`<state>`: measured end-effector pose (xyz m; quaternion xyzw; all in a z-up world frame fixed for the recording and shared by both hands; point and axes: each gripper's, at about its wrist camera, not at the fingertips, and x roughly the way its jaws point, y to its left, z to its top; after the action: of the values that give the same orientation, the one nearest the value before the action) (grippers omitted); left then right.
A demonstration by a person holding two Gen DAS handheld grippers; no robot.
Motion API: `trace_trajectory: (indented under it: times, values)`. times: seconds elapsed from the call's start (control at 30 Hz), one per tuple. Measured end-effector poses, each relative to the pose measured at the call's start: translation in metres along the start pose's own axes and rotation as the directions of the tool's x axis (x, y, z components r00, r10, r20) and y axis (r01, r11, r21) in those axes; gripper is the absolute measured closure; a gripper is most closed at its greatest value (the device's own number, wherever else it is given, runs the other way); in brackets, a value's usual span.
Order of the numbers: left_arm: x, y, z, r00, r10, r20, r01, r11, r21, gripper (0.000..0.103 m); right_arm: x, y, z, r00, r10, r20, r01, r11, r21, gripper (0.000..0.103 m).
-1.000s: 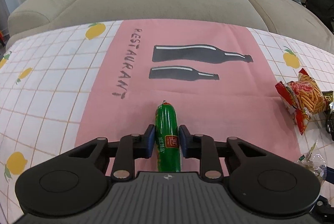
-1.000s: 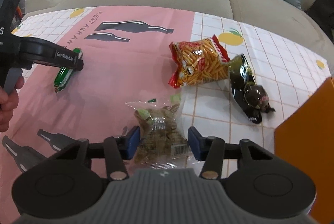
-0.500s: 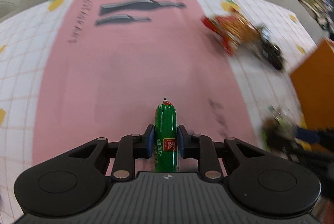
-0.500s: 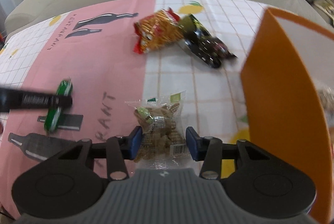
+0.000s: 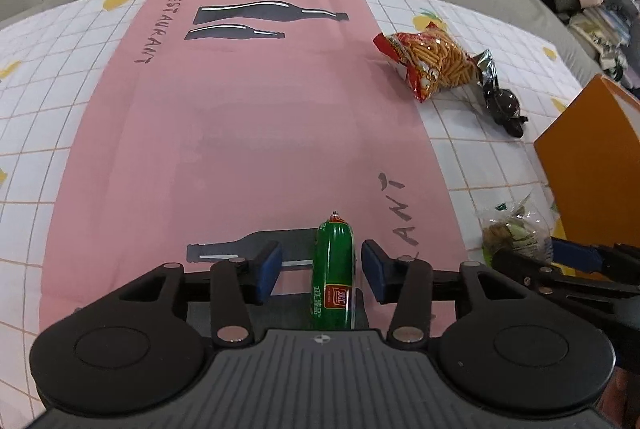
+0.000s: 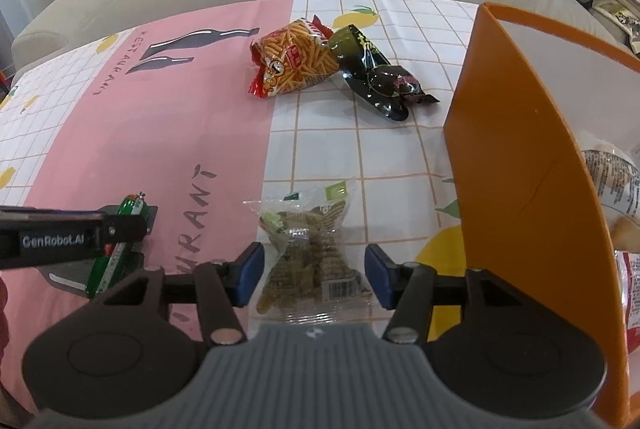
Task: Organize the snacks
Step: 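Carry the sausage and nut bag into the orange box and lower them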
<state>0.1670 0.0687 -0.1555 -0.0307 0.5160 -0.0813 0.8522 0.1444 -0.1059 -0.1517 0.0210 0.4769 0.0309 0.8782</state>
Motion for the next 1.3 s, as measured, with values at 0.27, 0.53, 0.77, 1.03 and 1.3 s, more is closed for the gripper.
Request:
trace_trajectory:
  times: [0.27,0.53,0.77,1.03,1.3]
  values:
    - [-0.001,-0.017,-0.012,0.997,0.080,-0.002,-0.079,0.992,0.096,0.048,0.007,-0.008,0.000,0.999,0.034,-0.028,-0.033,0.998,0.050,0.045]
    - [0.000,-0.022,-0.013,0.994,0.105,-0.014,-0.103,0.988,0.114,0.047,0.008,-0.006,-0.001,0.999,0.037,-0.038,-0.037,0.999,0.023,0.045]
    - [-0.005,-0.027,-0.018,0.997,0.081,-0.019,-0.078,0.989,0.123,0.078,0.008,-0.003,-0.001,0.999,0.028,-0.032,-0.029,0.999,-0.014,0.051]
    - [-0.015,-0.024,-0.021,0.998,0.064,-0.020,-0.063,0.996,0.068,0.078,-0.003,0.003,0.004,0.999,0.041,-0.006,-0.042,0.998,-0.054,0.061]
    - [-0.048,-0.030,-0.017,1.000,0.022,-0.006,-0.021,0.999,0.027,0.078,-0.032,0.002,0.014,0.997,0.079,0.010,-0.079,0.996,-0.033,0.063]
